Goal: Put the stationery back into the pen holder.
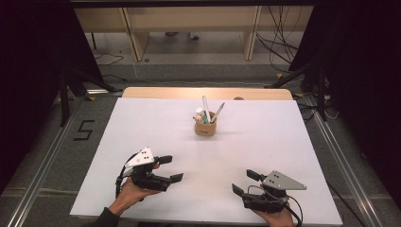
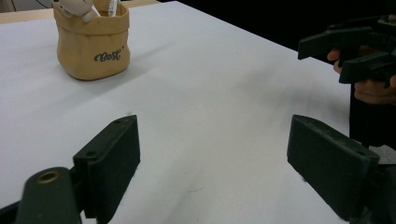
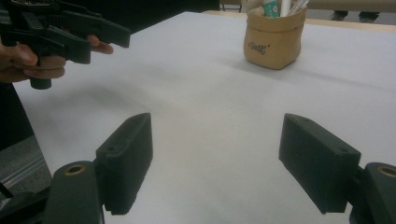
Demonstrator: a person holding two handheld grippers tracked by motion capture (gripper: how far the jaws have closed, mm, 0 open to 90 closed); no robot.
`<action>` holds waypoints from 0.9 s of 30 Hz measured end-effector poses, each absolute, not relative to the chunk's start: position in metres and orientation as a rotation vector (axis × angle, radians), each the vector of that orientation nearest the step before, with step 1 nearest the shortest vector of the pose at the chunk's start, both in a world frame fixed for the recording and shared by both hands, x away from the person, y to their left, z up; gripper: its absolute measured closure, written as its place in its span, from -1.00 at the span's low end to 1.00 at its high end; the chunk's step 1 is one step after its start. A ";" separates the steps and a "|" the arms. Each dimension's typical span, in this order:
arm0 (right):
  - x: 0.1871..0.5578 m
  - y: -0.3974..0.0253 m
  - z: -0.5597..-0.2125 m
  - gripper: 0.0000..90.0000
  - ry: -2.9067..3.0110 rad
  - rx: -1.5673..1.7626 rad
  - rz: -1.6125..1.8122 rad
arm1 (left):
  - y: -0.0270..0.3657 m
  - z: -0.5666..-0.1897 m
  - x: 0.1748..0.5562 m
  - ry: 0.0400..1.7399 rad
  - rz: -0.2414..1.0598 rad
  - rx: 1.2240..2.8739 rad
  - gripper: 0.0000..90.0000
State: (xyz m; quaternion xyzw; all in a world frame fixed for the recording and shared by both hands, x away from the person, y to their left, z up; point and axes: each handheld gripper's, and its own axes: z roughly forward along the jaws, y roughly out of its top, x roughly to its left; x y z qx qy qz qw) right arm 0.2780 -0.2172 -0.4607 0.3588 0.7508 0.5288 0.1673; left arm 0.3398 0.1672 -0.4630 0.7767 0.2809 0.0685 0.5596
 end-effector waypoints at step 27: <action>0.279 -0.218 -0.462 -0.44 2.130 1.037 1.504 | 0.173 -0.470 0.335 0.706 0.149 1.815 -0.65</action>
